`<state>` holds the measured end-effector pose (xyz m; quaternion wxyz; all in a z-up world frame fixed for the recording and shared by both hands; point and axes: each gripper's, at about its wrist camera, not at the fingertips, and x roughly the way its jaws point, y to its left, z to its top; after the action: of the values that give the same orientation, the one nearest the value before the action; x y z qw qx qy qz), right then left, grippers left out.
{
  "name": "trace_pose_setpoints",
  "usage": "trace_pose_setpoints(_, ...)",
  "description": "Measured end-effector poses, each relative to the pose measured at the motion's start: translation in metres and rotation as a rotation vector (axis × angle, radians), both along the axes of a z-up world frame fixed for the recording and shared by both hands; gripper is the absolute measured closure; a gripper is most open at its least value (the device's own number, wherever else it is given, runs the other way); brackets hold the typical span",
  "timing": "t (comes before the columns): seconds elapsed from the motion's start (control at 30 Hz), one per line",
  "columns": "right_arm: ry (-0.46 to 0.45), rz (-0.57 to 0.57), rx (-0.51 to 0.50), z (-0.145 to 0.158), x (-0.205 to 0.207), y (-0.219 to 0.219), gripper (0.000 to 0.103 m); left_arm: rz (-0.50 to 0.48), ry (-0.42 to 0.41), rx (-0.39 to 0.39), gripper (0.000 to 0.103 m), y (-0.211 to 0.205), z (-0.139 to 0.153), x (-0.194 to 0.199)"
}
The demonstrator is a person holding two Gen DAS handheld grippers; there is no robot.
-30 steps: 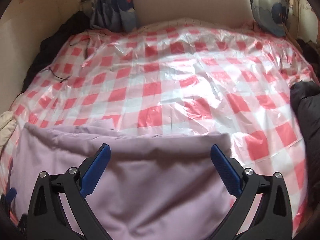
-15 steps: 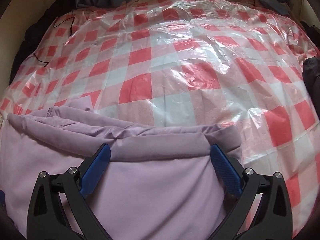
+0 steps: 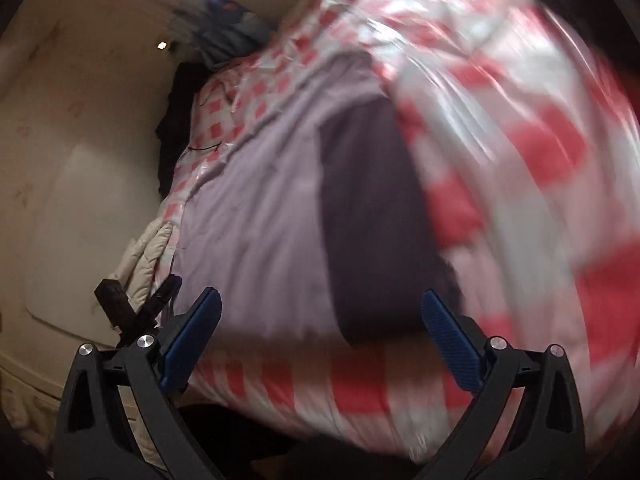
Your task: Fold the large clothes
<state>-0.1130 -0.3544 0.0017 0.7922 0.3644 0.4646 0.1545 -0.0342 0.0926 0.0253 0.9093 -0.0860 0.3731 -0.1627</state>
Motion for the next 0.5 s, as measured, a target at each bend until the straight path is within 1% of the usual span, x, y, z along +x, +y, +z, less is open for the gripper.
trace_pose_setpoints(0.07, 0.012, 0.001, 0.049, -0.011, -0.009, -0.007, 0.006, 0.011, 0.06, -0.115, 0.006, 0.01, 0.006, -0.021)
trace_pose_setpoints(0.13, 0.019, -0.012, 0.125, -0.025, -0.015, -0.011, 0.006, -0.005, 0.105, -0.179, 0.006, 0.007, 0.007, -0.041)
trace_pose_setpoints(0.2, 0.018, -0.016, 0.195, -0.036, -0.01, -0.012, 0.006, -0.04, 0.14, -0.203, 0.006, -0.006, 0.004, -0.056)
trace_pose_setpoints(0.3, 0.0, -0.016, 0.257, -0.041, 0.001, -0.011, 0.006, -0.149, 0.196, -0.229, 0.006, -0.046, 0.001, -0.076)
trace_pose_setpoints(0.4, -0.032, -0.023, 0.277, -0.032, 0.009, -0.01, 0.006, -0.227, 0.225, -0.237, 0.006, -0.082, -0.002, -0.083)
trace_pose_setpoints(0.43, -0.051, -0.027, 0.303, -0.027, 0.01, -0.01, 0.006, -0.261, 0.242, -0.251, 0.006, -0.098, -0.004, -0.083)
trace_pose_setpoints(0.5, -0.09, -0.015, 0.338, -0.016, 0.01, -0.011, 0.006, -0.317, 0.295, -0.313, 0.006, -0.131, -0.012, -0.077)
